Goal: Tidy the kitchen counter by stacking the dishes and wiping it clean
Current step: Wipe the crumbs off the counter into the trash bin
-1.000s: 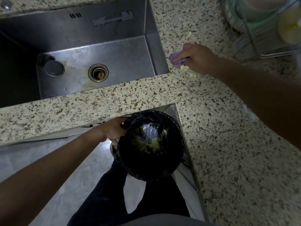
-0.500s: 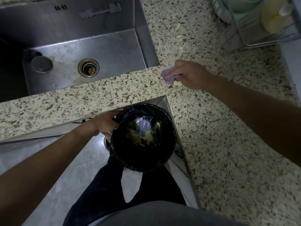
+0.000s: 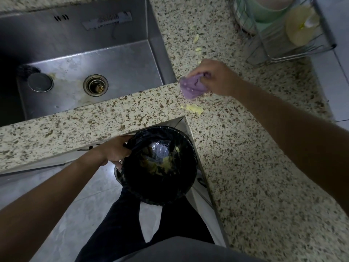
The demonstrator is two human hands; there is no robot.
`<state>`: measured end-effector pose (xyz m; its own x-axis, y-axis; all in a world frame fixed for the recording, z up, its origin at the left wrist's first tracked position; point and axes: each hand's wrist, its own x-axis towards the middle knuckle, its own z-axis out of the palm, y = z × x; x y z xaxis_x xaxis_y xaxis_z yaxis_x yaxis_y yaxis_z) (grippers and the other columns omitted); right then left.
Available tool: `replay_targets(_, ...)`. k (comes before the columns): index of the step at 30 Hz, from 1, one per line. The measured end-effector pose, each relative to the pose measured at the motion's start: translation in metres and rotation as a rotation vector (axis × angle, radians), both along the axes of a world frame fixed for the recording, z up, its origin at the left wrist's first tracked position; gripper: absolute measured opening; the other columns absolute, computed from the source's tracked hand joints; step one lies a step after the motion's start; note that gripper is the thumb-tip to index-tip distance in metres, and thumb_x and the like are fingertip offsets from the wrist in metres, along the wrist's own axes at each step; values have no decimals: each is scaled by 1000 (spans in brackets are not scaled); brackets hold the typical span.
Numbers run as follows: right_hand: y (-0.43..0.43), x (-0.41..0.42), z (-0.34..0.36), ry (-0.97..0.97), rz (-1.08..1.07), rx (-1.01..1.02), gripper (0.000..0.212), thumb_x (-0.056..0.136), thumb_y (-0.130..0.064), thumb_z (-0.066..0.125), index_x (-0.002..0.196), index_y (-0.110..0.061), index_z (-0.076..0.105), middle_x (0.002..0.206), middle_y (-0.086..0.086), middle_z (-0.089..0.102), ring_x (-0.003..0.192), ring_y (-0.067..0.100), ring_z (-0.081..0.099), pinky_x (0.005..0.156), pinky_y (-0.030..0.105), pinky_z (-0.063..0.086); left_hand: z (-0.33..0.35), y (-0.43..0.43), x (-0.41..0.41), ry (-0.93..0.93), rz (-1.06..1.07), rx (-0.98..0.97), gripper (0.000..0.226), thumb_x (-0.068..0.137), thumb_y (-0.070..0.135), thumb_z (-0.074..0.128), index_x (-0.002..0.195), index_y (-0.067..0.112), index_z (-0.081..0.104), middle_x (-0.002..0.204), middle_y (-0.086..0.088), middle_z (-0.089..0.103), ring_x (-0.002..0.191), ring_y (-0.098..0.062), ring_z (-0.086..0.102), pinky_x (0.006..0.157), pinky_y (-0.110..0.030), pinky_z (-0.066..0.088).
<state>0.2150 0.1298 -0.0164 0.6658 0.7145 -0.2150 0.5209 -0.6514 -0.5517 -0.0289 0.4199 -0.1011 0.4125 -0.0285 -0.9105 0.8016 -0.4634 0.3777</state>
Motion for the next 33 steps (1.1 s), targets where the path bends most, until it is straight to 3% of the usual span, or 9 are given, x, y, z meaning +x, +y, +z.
replay_targets(8, 10, 79, 27, -68, -102, 45, 26, 95, -13, 61, 117, -14, 75, 104, 7, 74, 83, 16, 67, 75, 29, 57, 6, -4, 3, -12, -18, 0, 61, 100, 1, 56, 153, 25, 42, 129, -3, 57, 99, -23, 67, 70, -45, 65)
replay_targets(11, 19, 103, 26, -119, -120, 68, 37, 92, -33, 59, 114, -8, 74, 101, 6, 71, 82, 5, 65, 77, 10, 48, 8, -4, 2, -8, -16, 12, 61, 100, 2, 55, 154, 27, 42, 127, -1, 58, 98, -22, 68, 73, -46, 65)
replay_targets(13, 24, 124, 22, -187, -188, -3, 27, 94, -23, 51, 110, -17, 71, 100, -2, 61, 79, -10, 50, 74, -1, 36, 8, -4, 1, -7, -13, 13, 62, 101, 3, 54, 155, 29, 40, 127, -1, 57, 98, -21, 68, 73, -45, 65)
replay_targets(18, 34, 176, 4, -357, -275, -51, 25, 93, -17, 45, 98, -38, 56, 97, -12, 58, 91, 5, 53, 95, 15, 47, 5, -3, 0, 1, 2, 18, 61, 102, 2, 53, 156, 29, 39, 128, -1, 58, 96, -19, 69, 72, -42, 65)
replay_targets(20, 39, 177, 4, -328, -202, -71, 20, 94, -12, 45, 94, -28, 57, 91, -8, 55, 85, 6, 49, 81, 10, 40, 2, -3, 1, 4, 19, 13, 61, 102, 2, 53, 156, 28, 39, 127, -1, 59, 96, -20, 70, 73, -44, 65)
replay_targets(24, 40, 180, -23, -286, 17, 27, 21, 92, 4, 44, 72, 9, 49, 65, 23, 44, 58, 29, 40, 60, 35, 45, 0, -2, -1, 16, 29, 10, 61, 103, 2, 52, 156, 29, 38, 126, 0, 56, 94, -21, 70, 68, -40, 65)
replay_targets(26, 35, 190, -48, -262, 25, -59, 22, 93, 1, 46, 86, 13, 63, 68, 28, 49, 61, 41, 42, 63, 40, 52, -2, -3, 0, 8, 36, 7, 60, 103, 1, 51, 151, 36, 39, 126, 2, 57, 93, -21, 71, 67, -39, 65)
replay_targets(28, 36, 195, -60, -234, -45, -68, 25, 94, -6, 49, 96, 0, 73, 76, 21, 59, 66, 32, 53, 71, 46, 54, -3, -3, -2, 8, 36, 8, 61, 103, 1, 51, 151, 37, 38, 120, 9, 58, 92, -21, 71, 65, -38, 64)
replay_targets(33, 48, 166, -21, -149, -146, -164, 32, 95, -14, 53, 119, -18, 74, 123, 11, 68, 115, 25, 62, 89, 22, 38, -4, -5, -1, 7, 53, 18, 56, 103, 0, 52, 137, 42, 39, 112, 13, 56, 89, -18, 71, 60, -35, 63)
